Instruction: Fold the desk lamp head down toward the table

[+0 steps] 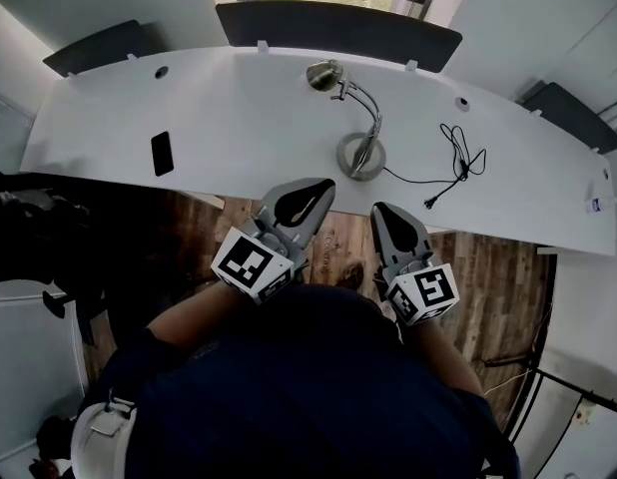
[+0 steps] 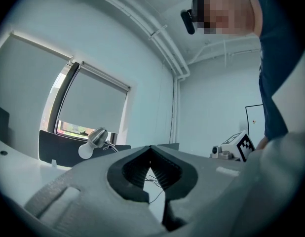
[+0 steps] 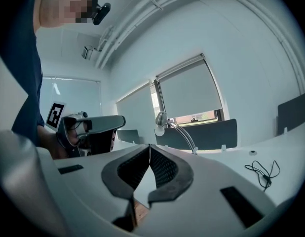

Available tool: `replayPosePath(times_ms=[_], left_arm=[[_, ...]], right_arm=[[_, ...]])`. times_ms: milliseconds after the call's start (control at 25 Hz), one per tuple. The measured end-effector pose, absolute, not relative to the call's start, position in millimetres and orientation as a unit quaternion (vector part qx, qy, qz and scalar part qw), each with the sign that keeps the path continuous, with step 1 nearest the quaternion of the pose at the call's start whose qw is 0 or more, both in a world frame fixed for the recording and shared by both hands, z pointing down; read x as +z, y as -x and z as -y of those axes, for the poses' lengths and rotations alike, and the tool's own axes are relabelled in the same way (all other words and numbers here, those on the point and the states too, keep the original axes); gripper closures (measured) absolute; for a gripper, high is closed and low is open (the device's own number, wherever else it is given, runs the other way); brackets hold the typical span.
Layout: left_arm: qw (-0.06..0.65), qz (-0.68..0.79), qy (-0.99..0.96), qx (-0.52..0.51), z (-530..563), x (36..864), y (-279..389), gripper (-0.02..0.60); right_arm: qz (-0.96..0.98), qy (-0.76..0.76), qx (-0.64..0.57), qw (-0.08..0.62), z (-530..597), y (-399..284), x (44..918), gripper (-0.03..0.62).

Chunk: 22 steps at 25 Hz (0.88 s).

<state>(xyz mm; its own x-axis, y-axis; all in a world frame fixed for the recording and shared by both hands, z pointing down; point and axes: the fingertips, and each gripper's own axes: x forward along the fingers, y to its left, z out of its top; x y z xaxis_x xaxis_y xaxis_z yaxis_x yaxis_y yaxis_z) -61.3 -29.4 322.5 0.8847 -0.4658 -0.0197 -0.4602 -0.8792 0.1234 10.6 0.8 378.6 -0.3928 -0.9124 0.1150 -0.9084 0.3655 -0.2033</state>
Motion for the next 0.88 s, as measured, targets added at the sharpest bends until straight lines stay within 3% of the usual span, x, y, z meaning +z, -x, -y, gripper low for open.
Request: replayPosePath(times_ms=[720,880], left_arm=[[-0.004,0.348,-0.937,0.035,119.5,328.9,24.3,0.574],[-0.030,0.362,-0.930,0.062,132.6,334.5,22.4,0.528]], right_arm=[[-0.831,0.534,-0.155,-0.021,83.1,-78.1,440.2,0.580],[-0.834,0.528,-0.155,-0.041,100.3,-81.2,456.6,0.551]])
